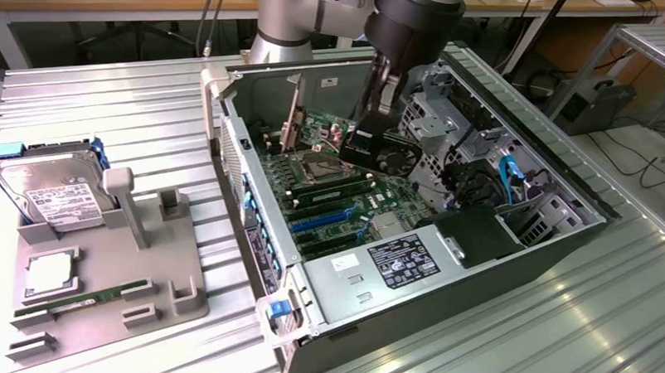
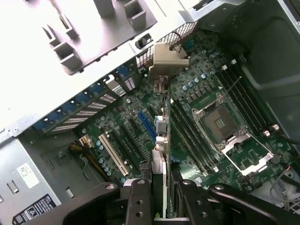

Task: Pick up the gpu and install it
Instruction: 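Insert the gpu into the slot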

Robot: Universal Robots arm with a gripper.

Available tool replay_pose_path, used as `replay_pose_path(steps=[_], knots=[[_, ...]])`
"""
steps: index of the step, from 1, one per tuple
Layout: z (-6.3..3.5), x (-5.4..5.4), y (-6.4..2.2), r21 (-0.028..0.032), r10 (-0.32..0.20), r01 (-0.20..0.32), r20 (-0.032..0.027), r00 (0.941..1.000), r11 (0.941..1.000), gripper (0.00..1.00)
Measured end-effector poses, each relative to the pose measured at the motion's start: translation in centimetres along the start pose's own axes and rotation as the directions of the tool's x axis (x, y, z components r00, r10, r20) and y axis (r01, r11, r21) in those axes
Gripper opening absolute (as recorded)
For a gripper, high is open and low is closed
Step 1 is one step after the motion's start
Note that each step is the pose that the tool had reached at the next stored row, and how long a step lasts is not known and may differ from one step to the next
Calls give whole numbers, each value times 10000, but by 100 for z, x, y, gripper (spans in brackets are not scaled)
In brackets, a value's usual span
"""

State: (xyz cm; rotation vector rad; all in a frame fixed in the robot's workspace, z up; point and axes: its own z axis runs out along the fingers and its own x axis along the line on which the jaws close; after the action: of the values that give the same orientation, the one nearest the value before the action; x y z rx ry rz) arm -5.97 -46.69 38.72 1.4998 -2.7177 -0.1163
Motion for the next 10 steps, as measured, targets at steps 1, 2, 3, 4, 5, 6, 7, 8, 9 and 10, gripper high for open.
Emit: replay_pose_path(steps=[1,2,3,4,5,6,7,8,9,10], knots=[[0,0,0,10,-158,158,-7,9999,9999,26],[1,0,0,22,-344,344,-13,9994,9994,26],[1,0,0,31,-487,488,-19,9988,9988,26],[2,0,0,52,-793,793,-31,9968,9968,26],[3,0,0,64,-961,962,-38,9954,9953,26],[3,0,0,76,-1116,1117,-44,9937,9937,26],[4,0,0,96,-1372,1373,-54,9905,9905,26],[6,0,0,118,-1645,1645,-64,9864,9863,26],[7,0,0,132,-1812,1813,-71,9834,9833,26],[9,0,0,153,-2048,2049,-80,9788,9787,26]])
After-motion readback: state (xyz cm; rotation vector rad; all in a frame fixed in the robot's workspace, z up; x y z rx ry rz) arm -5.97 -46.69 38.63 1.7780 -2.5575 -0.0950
